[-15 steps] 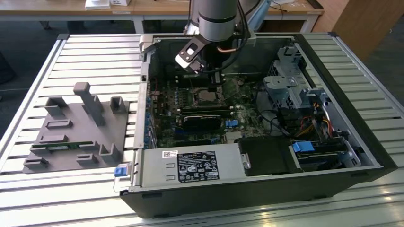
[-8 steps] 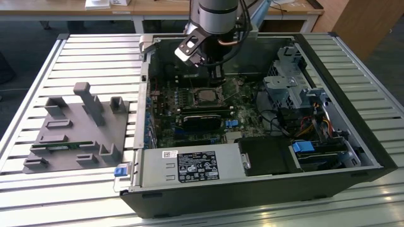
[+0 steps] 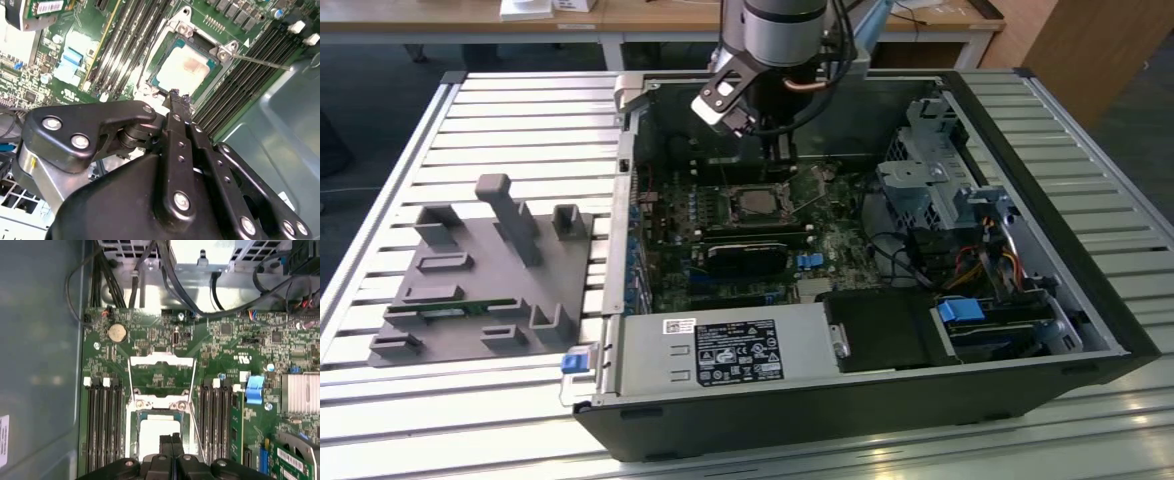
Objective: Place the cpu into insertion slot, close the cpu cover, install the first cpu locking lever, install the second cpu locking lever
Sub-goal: 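Close the cpu cover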
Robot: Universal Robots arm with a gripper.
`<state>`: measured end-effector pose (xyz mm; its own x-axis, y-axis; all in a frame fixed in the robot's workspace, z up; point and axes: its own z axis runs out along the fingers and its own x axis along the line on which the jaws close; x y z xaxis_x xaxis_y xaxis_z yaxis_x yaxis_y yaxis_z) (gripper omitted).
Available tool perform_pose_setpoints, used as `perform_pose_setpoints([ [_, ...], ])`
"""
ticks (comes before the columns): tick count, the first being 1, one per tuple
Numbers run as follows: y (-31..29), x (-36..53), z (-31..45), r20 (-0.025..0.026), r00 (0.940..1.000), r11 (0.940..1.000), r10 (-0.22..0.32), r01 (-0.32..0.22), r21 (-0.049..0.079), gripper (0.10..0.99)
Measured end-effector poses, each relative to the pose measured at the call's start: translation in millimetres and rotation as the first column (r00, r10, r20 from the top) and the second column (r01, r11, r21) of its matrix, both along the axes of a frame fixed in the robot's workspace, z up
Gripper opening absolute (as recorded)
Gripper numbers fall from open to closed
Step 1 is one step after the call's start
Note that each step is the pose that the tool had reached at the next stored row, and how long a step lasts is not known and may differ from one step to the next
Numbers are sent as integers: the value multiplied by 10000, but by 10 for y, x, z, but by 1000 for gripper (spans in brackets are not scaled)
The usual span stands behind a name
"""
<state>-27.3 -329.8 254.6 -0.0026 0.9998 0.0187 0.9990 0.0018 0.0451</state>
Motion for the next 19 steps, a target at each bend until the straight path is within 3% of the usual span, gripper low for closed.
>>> perform_pose_setpoints([
  [8,-1,37,6,-3,10000,10000,2,-2,34,106],
  [15,-1,38,123,-3,10000,10000,2,-2,34,106],
  [19,-1,123,124,-4,10000,10000,4,-4,70,106],
])
